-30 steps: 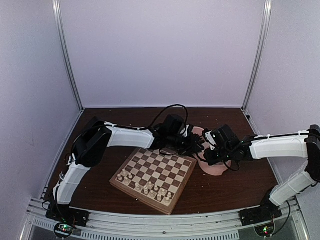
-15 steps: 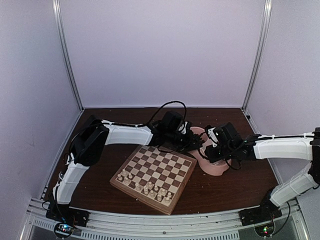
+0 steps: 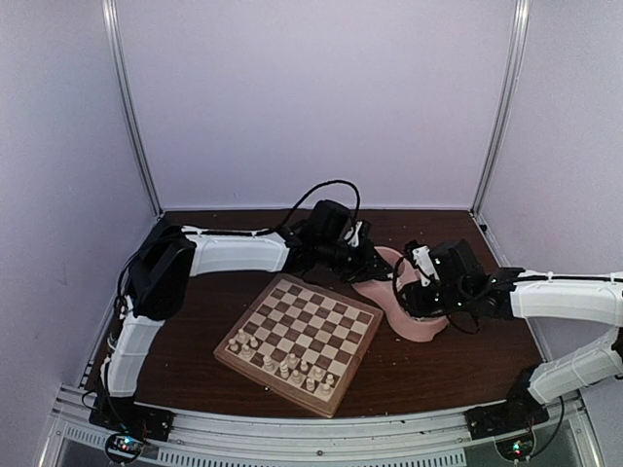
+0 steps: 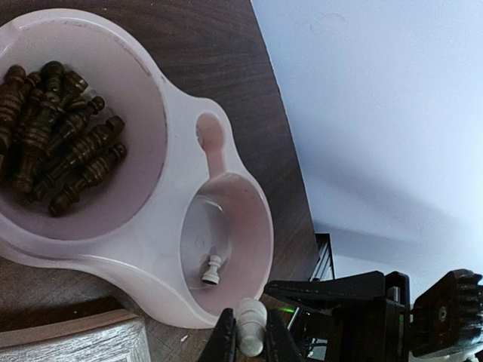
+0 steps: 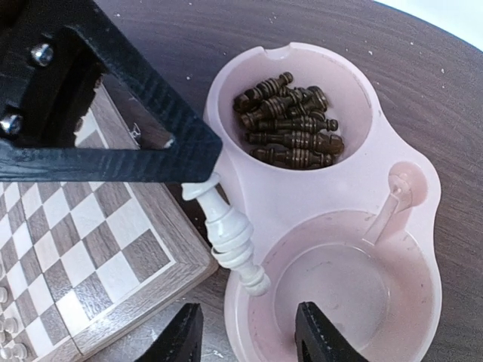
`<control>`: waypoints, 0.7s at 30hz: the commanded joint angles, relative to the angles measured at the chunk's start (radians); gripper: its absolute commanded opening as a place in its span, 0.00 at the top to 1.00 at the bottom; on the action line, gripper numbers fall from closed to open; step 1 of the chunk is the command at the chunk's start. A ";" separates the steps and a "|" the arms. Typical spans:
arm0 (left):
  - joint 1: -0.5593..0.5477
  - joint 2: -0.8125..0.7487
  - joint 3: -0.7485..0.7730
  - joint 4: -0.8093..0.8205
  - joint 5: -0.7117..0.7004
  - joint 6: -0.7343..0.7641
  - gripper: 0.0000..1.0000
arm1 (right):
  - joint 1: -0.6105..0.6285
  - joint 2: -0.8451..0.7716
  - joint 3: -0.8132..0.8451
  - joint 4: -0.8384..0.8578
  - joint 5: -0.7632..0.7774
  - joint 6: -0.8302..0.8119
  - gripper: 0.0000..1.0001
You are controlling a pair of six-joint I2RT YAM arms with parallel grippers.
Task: Set up the chess pieces on the board
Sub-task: Pass from the right arm to the left
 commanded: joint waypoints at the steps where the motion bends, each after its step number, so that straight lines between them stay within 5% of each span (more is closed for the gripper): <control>1: 0.002 -0.069 -0.005 0.016 0.034 0.017 0.92 | 0.004 -0.077 -0.041 0.073 -0.068 -0.010 0.55; 10: 0.002 -0.144 -0.079 0.071 0.107 0.002 0.92 | 0.002 -0.311 -0.146 0.167 -0.171 0.013 0.51; 21: 0.005 -0.211 -0.222 0.283 0.199 -0.108 0.93 | -0.050 -0.402 -0.180 0.215 -0.326 0.060 0.55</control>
